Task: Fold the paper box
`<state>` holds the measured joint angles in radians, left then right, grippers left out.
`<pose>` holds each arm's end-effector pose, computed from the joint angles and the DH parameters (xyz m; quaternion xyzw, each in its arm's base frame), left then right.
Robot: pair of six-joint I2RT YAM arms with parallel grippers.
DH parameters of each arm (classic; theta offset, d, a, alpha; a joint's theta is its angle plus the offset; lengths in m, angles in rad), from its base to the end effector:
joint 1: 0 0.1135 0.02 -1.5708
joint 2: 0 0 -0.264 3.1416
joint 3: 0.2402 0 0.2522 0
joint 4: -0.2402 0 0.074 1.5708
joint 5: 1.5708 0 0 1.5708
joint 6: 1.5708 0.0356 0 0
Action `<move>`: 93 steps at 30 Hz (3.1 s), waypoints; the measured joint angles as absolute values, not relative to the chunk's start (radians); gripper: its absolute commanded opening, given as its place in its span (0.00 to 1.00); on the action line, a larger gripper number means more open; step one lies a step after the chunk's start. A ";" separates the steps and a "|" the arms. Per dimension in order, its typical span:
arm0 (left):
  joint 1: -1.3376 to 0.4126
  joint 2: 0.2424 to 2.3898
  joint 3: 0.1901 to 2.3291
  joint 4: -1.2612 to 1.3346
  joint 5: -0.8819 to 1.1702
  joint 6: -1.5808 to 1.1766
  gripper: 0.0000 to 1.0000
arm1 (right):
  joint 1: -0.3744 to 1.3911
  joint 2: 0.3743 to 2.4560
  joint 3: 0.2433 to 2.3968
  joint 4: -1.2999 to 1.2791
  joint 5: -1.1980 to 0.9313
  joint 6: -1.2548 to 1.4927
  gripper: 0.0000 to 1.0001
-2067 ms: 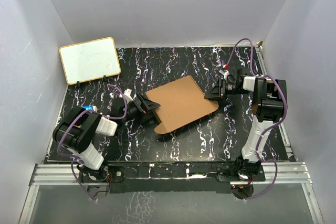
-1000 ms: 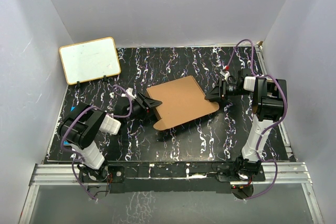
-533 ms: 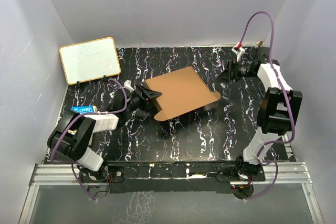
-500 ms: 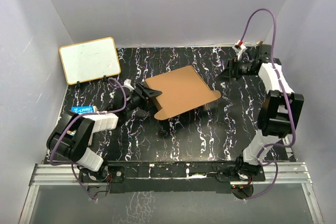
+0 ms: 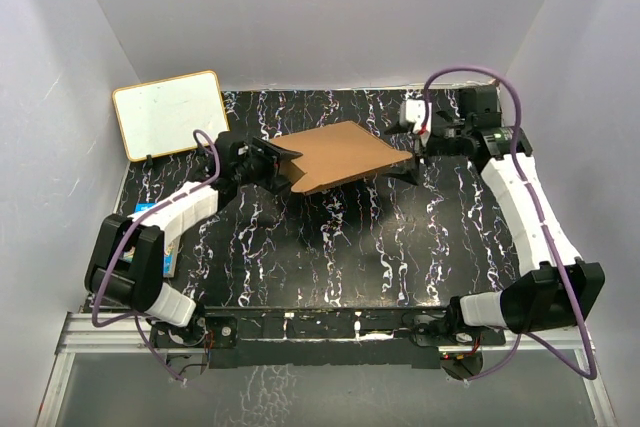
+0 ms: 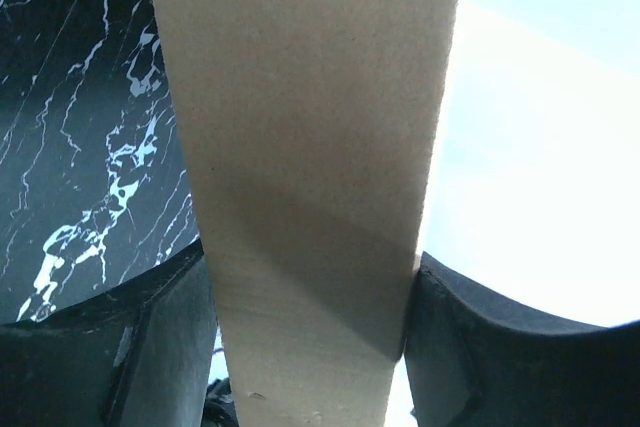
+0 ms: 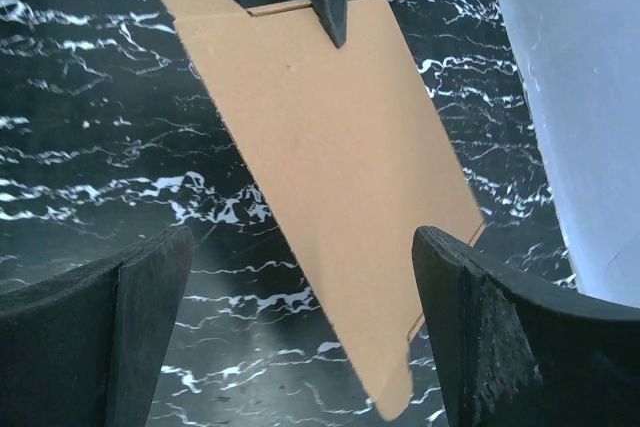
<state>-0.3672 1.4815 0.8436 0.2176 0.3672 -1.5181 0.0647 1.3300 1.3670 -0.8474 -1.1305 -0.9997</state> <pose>0.3005 -0.1293 0.2350 -0.3656 0.7462 -0.5228 0.1904 0.2584 0.0490 0.3743 -0.5692 0.5748 0.3028 0.5039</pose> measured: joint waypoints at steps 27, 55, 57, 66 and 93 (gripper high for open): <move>-0.361 1.550 0.965 0.103 0.517 -1.743 0.21 | 0.565 1.346 1.165 -0.511 -0.456 -1.137 0.99; -0.344 1.599 0.951 0.249 0.544 -1.796 0.96 | 0.630 1.409 1.116 -0.310 -0.193 -1.152 0.45; -0.336 1.597 0.951 0.277 0.549 -1.798 0.97 | 0.626 1.410 1.116 -0.316 -0.206 -1.110 0.44; -0.296 1.467 0.923 0.277 0.512 -1.759 0.97 | 0.550 1.411 1.143 -0.311 -0.289 -0.946 0.44; -0.243 1.145 0.825 0.183 0.435 -0.897 0.97 | 0.025 1.665 1.288 0.004 -1.049 0.442 0.42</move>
<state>-0.2432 1.1450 0.8253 0.1829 0.4351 -0.8970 0.0254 1.6646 1.2881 0.0040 -1.0492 0.4423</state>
